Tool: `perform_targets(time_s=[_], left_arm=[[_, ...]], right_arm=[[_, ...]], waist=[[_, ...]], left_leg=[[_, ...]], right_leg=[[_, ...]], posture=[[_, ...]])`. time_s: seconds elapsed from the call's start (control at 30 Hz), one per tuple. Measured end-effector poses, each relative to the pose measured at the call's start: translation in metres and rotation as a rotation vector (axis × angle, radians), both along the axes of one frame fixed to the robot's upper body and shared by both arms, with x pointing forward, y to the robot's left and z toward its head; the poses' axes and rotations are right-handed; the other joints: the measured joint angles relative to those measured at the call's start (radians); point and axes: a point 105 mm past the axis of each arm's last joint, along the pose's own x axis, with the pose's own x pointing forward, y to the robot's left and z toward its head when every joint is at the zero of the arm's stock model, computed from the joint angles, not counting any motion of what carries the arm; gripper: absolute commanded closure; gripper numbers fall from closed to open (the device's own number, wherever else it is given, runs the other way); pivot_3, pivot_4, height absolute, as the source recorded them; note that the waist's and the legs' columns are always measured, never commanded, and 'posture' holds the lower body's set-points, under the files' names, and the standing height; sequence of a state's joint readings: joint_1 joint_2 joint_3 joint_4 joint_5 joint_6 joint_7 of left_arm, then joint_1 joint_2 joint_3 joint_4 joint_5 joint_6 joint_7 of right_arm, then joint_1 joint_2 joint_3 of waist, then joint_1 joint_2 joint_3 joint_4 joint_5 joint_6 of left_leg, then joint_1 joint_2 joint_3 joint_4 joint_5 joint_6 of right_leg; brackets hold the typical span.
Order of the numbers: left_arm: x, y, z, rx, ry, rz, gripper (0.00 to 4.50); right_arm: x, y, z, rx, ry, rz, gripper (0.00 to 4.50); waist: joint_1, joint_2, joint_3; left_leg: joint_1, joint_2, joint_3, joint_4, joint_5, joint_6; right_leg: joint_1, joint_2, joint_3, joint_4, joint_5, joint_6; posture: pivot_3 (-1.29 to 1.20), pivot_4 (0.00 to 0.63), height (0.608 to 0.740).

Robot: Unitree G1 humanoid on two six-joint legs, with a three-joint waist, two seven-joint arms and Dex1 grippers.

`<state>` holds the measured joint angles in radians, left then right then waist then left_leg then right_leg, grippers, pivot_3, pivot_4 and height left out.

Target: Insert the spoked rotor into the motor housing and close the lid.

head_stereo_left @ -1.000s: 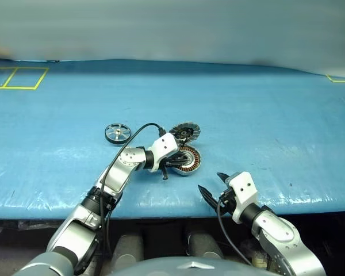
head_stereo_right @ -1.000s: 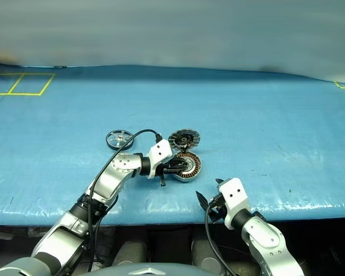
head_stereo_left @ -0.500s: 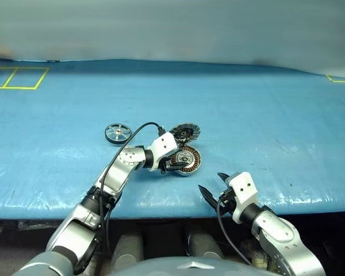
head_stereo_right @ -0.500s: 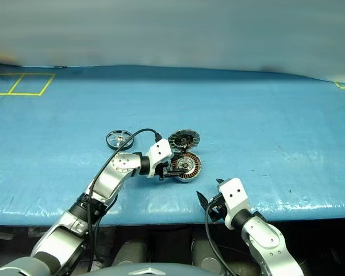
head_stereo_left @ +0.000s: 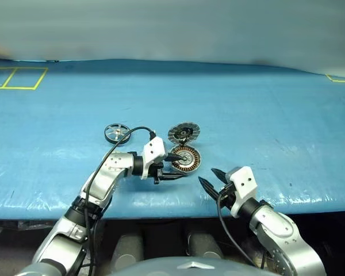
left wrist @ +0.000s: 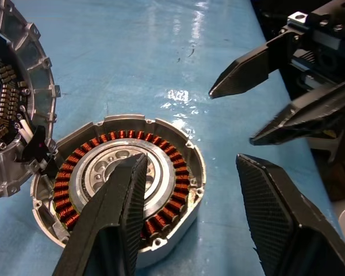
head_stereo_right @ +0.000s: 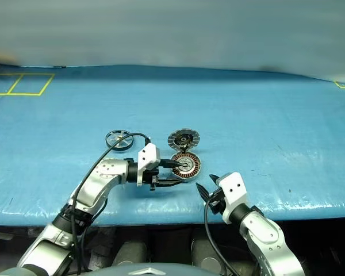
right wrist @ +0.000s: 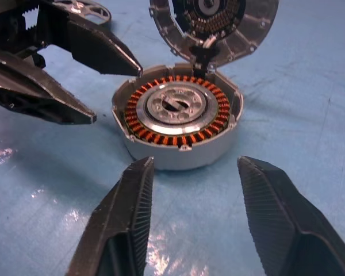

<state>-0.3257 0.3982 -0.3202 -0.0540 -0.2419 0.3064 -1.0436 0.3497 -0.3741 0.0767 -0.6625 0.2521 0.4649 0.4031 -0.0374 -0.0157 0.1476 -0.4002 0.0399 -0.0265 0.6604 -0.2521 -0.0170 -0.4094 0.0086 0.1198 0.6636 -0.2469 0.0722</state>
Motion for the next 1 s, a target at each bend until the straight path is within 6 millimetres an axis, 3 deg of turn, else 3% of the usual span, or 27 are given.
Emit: perform_targets(time_s=[0.17,0.27,0.53,1.0], left_arm=[[0.008,0.023,0.0,-0.021,0.01,0.113,1.88],[0.007,0.035,-0.005,-0.024,0.024,0.157,1.88],[-0.007,0.044,-0.012,-0.042,0.034,0.22,1.88],[-0.015,0.048,-0.016,-0.045,0.032,0.275,1.88]], right_arm=[[0.018,0.01,0.024,0.006,-0.105,0.06,4.4],[0.032,0.021,0.024,-0.006,-0.115,0.122,4.46],[0.063,0.041,-0.001,-0.07,-0.035,0.221,4.46],[0.061,0.046,-0.014,-0.172,-0.005,0.335,4.46]], waist=[[-0.004,0.0,0.0],[-0.004,0.0,0.0],[-0.001,0.0,0.001],[-0.001,0.0,0.001]], left_leg=[[0.001,0.0,0.0,0.001,0.0,0.0],[0.0,0.0,0.0,0.001,0.0,0.0],[0.0,0.0,0.0,-0.001,0.0,0.001],[0.0,0.0,0.001,0.0,0.0,0.001]], right_leg=[[0.0,0.0,0.0,0.0,0.0,-0.001],[0.0,0.0,0.0,0.0,0.0,-0.001],[-0.001,0.0,0.0,0.0,0.004,-0.005],[-0.001,0.0,0.0,0.0,0.003,-0.004]], posture=[[0.0,0.15,0.74],[0.0,0.15,0.74],[0.0,0.15,0.74],[0.0,0.15,0.74]])
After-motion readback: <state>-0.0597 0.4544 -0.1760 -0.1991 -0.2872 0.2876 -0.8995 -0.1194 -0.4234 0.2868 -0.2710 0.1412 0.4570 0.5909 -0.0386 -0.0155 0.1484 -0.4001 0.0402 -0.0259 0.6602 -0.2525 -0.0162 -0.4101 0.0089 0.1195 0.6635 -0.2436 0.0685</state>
